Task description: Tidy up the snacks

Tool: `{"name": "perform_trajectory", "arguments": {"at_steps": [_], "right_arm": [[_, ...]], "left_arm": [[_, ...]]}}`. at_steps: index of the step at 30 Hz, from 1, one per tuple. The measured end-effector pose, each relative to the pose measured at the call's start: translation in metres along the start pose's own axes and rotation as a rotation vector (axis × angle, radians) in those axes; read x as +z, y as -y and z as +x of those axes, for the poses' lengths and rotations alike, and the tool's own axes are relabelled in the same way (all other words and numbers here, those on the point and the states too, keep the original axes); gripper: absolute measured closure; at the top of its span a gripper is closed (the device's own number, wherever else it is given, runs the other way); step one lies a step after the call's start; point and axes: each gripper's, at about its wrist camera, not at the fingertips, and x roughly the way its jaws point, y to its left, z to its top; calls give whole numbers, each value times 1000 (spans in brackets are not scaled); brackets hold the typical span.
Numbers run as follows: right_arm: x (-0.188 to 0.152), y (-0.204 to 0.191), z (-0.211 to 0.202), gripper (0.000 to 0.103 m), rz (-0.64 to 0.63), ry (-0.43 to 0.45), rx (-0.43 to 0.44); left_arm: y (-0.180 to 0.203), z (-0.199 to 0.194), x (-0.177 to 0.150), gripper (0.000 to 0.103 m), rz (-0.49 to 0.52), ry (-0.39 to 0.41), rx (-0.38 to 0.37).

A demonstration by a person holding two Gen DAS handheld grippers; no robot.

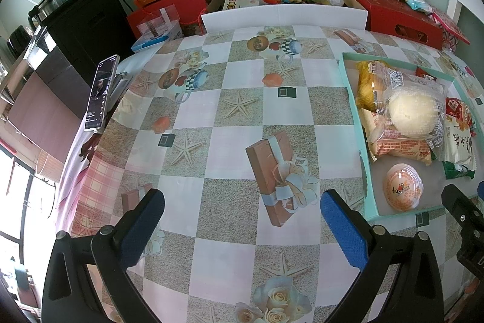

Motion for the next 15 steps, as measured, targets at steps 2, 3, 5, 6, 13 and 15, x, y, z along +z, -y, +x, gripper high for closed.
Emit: {"name": "perform_trajectory", "arguments": {"at_steps": [2, 3, 5, 6, 13, 15], "right_arm": [[0, 0, 0, 0, 0, 0, 0], [0, 0, 0, 0, 0, 0, 0], [0, 0, 0, 0, 0, 0, 0], [0, 0, 0, 0, 0, 0, 0], [0, 0, 0, 0, 0, -1, 0], [-1, 0, 0, 0, -1, -1, -1]], "left_arm": [[0, 0, 0, 0, 0, 0, 0], [0, 0, 1, 0, 0, 0, 0], [0, -1, 0, 0, 0, 0, 0], [0, -1, 0, 0, 0, 0, 0], [0, -1, 1, 0, 2, 0, 0], [0, -1, 1, 0, 1, -1, 0]]}}
